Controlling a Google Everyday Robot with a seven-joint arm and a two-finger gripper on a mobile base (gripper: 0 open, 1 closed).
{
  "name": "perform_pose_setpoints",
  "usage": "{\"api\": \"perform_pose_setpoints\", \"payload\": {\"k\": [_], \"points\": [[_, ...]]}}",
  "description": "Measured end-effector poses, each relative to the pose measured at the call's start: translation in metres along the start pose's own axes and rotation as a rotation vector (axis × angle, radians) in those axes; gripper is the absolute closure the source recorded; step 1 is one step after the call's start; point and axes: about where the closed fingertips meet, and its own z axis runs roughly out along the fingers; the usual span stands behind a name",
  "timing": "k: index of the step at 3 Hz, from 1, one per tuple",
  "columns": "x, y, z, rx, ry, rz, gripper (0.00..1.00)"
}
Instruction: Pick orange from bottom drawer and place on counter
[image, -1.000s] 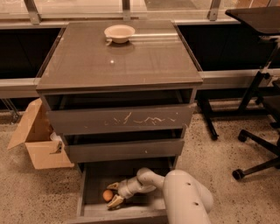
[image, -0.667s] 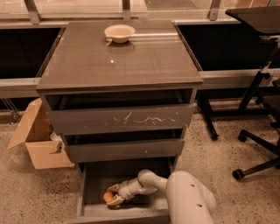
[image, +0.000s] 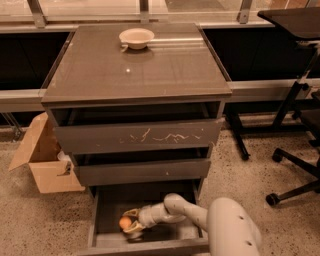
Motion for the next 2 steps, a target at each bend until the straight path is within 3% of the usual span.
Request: {"api": "perform_pose_setpoints", "payload": {"k": [1, 2], "points": [[-0.0271, 0.0104, -0.0271, 0.006, -0.045, -0.081, 1.00], [-0.0272, 0.0104, -0.0272, 0.007, -0.045, -0.081, 1.00]]}}
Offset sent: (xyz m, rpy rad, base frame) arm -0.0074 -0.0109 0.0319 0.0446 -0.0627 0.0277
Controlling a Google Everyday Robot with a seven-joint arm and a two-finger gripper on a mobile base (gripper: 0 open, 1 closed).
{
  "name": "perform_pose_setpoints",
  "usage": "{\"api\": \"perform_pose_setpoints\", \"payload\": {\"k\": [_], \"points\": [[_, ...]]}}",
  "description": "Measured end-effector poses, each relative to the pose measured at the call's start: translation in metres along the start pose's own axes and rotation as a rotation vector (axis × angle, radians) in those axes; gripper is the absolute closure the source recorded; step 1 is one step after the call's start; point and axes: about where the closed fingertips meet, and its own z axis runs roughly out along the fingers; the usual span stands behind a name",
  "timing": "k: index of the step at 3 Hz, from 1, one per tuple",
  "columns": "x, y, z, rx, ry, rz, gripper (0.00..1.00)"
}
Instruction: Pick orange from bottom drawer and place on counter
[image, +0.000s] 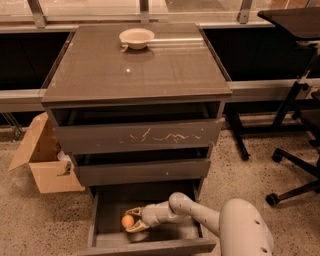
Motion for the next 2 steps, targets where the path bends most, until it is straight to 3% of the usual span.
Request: {"api": "perform_pose_setpoints", "payload": {"k": [1, 2], "points": [[-0.008, 0.006, -0.019, 0.039, 0.026, -0.016, 1.00], [-0.030, -0.010, -0.091, 0.202, 0.116, -0.080, 1.00]]}}
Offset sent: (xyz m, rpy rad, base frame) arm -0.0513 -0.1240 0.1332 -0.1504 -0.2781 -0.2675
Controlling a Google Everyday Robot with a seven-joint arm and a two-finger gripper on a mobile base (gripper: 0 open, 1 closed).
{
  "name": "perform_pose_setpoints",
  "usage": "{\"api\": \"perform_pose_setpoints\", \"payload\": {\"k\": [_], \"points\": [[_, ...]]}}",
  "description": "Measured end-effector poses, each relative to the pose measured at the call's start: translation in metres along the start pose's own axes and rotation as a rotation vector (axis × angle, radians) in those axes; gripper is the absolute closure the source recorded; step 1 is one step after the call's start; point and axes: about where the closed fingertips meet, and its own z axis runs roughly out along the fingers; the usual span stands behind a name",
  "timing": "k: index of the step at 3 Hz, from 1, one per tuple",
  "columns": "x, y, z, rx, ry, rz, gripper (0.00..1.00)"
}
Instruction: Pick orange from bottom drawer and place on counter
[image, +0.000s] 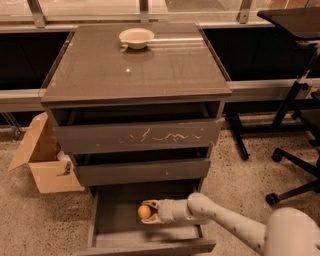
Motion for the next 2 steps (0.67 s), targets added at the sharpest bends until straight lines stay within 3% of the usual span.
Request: {"api": "perform_pose_setpoints", "payload": {"k": [1, 2], "points": [[-0.030, 0.022, -0.061, 0.100, 0.012, -0.048, 1.00], [-0.029, 0.033, -0.061, 0.091, 0.006, -0.036, 1.00]]}}
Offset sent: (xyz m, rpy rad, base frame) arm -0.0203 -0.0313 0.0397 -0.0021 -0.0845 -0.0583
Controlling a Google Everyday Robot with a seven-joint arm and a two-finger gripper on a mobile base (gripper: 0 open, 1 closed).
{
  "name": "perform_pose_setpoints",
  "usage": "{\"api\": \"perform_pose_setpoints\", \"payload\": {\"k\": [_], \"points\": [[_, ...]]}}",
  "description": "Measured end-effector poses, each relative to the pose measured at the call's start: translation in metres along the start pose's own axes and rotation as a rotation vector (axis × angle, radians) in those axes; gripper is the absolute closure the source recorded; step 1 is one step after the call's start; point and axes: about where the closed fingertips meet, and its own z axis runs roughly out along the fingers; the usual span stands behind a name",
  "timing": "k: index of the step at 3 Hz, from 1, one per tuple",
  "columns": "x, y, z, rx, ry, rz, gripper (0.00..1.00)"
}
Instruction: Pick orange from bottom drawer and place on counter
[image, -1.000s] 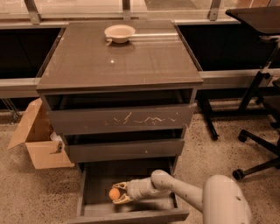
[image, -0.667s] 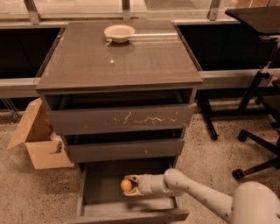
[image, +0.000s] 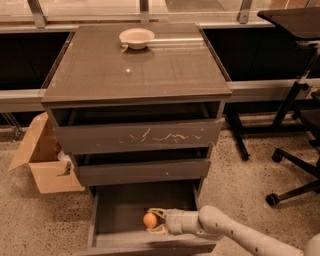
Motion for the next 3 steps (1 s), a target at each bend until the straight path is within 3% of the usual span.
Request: {"api": "perform_pose_setpoints", "payload": {"k": [1, 2, 3], "points": [[-0.007, -0.004, -0.002, -0.005, -0.052, -0.010, 1.00], [-0.057, -0.046, -0.042, 0.023, -0.196, -0.119, 1.00], [-0.103, -0.068, -0.070, -0.011, -0.285, -0.213, 1.00]]}}
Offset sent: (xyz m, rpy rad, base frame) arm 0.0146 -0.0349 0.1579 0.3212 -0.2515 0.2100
